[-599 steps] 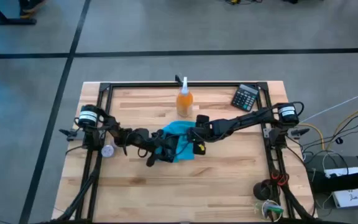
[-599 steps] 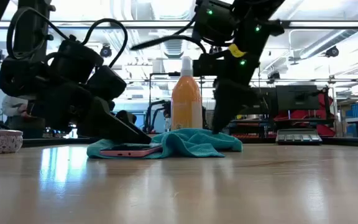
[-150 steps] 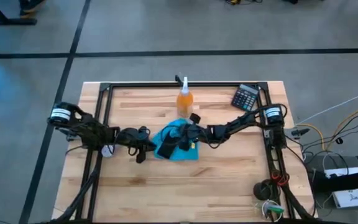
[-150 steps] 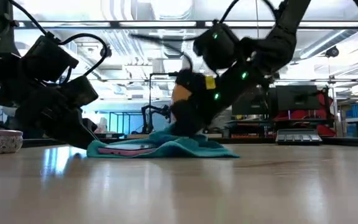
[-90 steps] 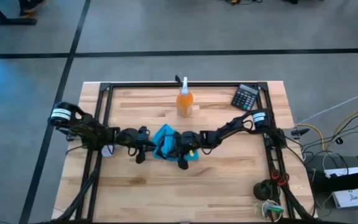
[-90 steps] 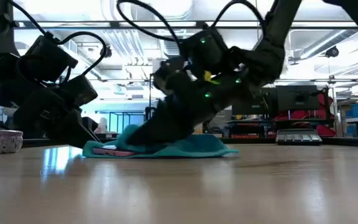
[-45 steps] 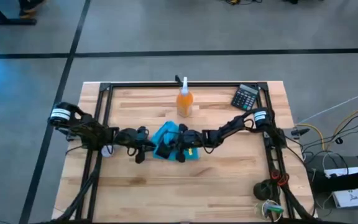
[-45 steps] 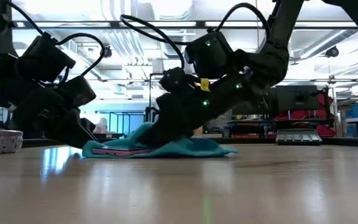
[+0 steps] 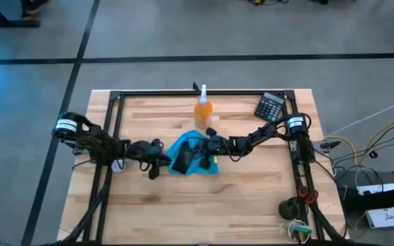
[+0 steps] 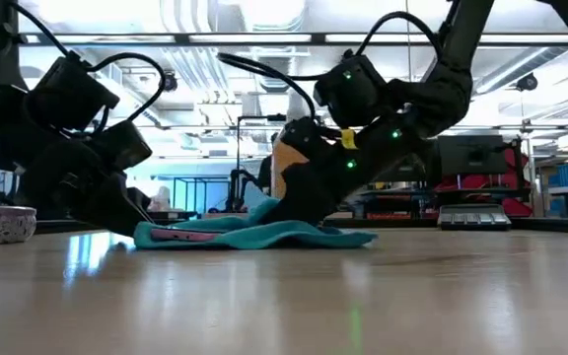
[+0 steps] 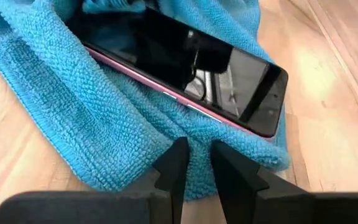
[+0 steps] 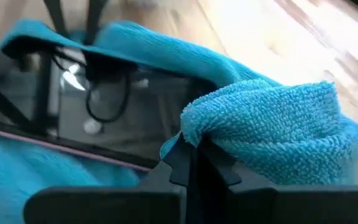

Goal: Apply microfiber cloth
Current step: Wipe the front of the pink cellphone using microfiber cloth

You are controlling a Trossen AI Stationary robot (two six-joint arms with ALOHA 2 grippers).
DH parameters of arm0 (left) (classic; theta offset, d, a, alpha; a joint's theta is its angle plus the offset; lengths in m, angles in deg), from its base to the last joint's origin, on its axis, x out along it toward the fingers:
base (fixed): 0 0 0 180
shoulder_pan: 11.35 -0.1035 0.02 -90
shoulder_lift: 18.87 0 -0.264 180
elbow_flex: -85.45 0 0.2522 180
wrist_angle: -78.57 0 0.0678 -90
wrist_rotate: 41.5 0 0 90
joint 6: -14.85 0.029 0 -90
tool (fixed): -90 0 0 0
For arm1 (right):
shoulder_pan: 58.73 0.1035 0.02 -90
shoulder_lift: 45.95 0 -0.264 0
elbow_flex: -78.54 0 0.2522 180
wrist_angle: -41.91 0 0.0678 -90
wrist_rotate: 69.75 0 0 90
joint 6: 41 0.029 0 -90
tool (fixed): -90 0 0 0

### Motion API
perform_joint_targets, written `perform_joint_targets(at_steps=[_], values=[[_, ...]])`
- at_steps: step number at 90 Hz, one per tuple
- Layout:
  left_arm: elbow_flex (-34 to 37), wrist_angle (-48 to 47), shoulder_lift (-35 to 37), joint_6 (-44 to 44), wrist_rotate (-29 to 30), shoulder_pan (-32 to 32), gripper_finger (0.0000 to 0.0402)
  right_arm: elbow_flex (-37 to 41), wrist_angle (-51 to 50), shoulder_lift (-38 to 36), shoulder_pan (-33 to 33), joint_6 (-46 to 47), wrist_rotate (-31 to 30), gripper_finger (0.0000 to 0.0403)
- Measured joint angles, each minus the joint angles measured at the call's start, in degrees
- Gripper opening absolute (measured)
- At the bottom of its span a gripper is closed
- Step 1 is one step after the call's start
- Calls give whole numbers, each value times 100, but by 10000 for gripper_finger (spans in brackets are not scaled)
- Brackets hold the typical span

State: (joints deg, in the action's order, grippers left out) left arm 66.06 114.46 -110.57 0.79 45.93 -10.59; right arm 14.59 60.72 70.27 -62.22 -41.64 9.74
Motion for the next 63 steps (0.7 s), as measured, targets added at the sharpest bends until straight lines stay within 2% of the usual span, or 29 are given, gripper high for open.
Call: perform_joint_targets(at_steps=[23, 39, 63], values=[[4, 15, 0, 0, 2, 0, 64, 146, -996, -587, -105, -233, -204, 0], [9, 40, -2, 0, -2, 2, 64, 148, -1096, -1201, -66, -344, -177, 0], [11, 129, -9, 56, 0, 2, 64, 129, -739, -1309, 53, 18, 1129, 0]])
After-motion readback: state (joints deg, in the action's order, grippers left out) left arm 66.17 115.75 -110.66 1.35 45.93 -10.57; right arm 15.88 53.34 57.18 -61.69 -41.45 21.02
